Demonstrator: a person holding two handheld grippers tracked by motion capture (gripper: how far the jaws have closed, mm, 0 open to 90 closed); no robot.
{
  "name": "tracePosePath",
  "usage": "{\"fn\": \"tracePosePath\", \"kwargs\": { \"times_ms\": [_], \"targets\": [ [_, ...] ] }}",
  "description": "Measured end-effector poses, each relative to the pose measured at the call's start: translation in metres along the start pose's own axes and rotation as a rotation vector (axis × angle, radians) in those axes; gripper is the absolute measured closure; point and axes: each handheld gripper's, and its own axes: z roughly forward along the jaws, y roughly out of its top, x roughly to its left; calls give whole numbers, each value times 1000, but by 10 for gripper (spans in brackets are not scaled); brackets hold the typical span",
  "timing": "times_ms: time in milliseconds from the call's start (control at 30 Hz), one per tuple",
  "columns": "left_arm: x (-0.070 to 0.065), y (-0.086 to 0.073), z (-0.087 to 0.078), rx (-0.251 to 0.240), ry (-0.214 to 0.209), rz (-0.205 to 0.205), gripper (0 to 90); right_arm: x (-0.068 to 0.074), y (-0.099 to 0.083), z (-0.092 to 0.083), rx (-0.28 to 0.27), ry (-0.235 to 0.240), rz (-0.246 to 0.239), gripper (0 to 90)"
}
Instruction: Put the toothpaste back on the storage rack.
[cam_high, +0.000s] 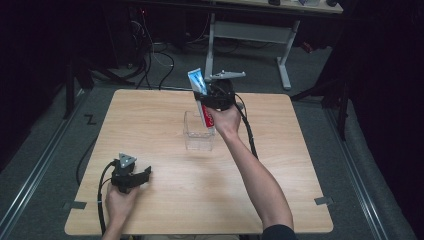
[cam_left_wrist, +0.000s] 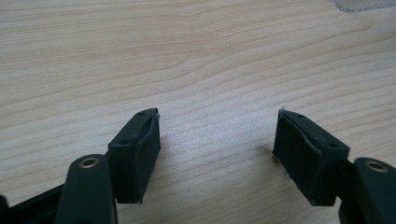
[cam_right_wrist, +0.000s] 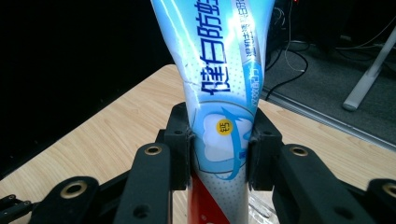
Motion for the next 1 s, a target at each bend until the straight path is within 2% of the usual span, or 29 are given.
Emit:
{"fn": "tracePosePath", "kwargs": {
  "times_ms": [467,667,1000],
  "targets": [
    [0,0,0,0,-1,-1,320,3,-8,19,34,-40,-31,668],
    [0,0,0,-2,-1,-2,320,0,-17,25,52,-51,-20,666],
    [0,0,0,-1,0,0,319,-4,-26,27,63,-50,-4,663]
  ]
}}
